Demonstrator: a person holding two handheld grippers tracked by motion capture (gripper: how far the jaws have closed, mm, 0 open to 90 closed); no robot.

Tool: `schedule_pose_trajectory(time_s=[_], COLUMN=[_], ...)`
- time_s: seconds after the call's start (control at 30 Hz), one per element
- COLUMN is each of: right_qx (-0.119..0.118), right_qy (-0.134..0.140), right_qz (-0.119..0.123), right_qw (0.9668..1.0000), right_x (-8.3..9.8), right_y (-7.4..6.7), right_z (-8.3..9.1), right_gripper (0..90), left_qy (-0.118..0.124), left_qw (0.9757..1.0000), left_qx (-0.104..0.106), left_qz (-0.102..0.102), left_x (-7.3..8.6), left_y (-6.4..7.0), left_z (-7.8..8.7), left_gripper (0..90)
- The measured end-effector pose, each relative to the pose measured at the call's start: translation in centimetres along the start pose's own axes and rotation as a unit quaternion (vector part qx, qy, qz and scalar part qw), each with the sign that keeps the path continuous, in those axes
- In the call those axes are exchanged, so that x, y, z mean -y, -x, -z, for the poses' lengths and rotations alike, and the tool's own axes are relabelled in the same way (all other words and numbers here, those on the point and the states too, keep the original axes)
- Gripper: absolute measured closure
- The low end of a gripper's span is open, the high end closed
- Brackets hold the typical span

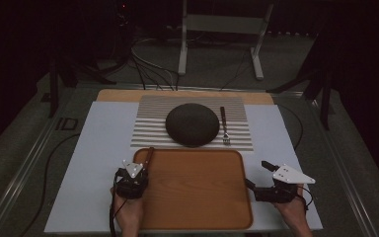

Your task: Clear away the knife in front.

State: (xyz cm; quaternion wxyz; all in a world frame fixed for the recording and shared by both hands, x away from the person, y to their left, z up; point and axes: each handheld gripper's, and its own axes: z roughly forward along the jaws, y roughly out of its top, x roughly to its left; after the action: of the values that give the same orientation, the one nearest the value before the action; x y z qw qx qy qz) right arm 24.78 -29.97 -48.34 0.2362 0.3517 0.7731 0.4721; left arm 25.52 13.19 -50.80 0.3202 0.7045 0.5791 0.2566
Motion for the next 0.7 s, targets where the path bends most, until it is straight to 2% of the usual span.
schedule_pose_trajectory(time_s=[0.43,0.7], right_qx=[-0.001,-0.002], right_qy=[-0.001,-0.002], right_qz=[0.001,0.003], right_qw=[1.0000,1.0000], right_x=[0.00,-0.01], right_y=[-0.07,-0.13], right_z=[-0.05,-0.10], right_gripper=[10.9,10.9], left_qy=[-0.009,-0.020], left_qw=[0.9999,0.9998], left_qx=[-0.009,-0.004], left_qz=[0.010,0.008], left_x=[0.97,0.97], left_y=[-0.30,-0.27], left_z=[0.75,0.60], left_gripper=[78.2,78.0])
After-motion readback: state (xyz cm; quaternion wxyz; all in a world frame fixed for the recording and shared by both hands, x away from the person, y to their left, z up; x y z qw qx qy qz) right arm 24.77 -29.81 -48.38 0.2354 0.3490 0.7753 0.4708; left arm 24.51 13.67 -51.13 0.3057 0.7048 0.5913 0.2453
